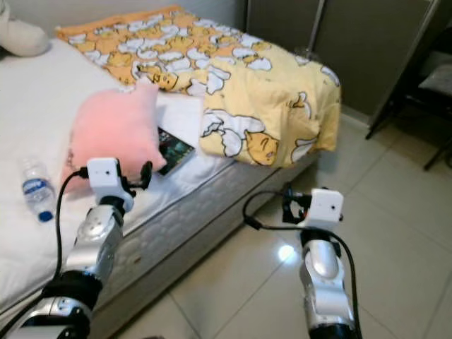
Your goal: Clean up the room
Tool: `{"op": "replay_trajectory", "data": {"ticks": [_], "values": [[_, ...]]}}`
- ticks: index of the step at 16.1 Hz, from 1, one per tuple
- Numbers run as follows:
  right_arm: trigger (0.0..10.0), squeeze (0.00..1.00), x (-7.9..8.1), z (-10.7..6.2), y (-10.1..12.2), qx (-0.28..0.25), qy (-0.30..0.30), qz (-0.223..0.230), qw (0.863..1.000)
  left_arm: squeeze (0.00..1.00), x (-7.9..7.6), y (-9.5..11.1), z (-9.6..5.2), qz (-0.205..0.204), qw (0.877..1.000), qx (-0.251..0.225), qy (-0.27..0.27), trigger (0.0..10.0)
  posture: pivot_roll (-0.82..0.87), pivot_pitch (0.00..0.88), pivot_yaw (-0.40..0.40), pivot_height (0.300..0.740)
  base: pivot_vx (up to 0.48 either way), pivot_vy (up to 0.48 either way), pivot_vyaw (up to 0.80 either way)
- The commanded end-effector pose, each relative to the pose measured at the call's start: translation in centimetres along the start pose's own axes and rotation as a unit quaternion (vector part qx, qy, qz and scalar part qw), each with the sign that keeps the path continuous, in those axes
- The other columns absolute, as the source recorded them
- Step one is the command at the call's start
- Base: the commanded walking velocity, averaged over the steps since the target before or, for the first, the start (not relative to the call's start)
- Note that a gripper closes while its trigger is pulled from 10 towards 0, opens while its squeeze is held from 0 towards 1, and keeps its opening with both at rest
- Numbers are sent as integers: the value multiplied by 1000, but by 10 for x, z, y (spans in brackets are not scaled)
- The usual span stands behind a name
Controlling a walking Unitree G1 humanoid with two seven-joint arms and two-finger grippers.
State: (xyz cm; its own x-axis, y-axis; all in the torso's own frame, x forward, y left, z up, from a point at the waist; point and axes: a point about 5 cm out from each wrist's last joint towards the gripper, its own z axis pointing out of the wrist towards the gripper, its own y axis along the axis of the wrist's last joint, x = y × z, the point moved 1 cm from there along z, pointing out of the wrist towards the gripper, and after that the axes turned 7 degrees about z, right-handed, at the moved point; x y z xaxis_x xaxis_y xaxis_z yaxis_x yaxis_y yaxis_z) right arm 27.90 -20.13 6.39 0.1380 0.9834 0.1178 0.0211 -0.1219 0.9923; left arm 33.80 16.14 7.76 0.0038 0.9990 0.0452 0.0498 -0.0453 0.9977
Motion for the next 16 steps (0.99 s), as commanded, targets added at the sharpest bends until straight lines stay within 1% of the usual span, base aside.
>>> {"op": "replay_trajectory", "data": {"ticks": [1,7,10,11,13,15,16], "values": [[10000,165,4,0,4,-10,8,0,1000,0,1,0,1,4,1000,4,1,10000,-149,0,36,740,0,0,638],[10000,196,3,1,4,-10,9,-5,1000,0,-4,-2,2,29,999,9,-10,10000,-151,0,36,740,0,0,578],[10000,200,3,0,4,-10,11,-6,1000,0,-5,-3,0,30,999,8,-13,10000,-147,0,25,740,0,0,542],[10000,196,4,0,4,-10,13,-2,1000,0,-6,-3,0,27,999,8,-16,10000,-145,0,22,740,0,0,506],[10000,212,15,0,4,-6,44,7,999,0,-11,-2,0,22,999,3,-34,10000,-137,0,19,740,0,0,506],[10000,212,18,4,6,-5,58,9,998,0,-15,1,2,25,999,-1,-44,10000,-132,0,18,740,0,0,516],[10000,220,18,8,10,-10,68,2,998,0,-17,3,3,20,999,-3,-45,10000,-143,0,22,740,0,0,500]]}}
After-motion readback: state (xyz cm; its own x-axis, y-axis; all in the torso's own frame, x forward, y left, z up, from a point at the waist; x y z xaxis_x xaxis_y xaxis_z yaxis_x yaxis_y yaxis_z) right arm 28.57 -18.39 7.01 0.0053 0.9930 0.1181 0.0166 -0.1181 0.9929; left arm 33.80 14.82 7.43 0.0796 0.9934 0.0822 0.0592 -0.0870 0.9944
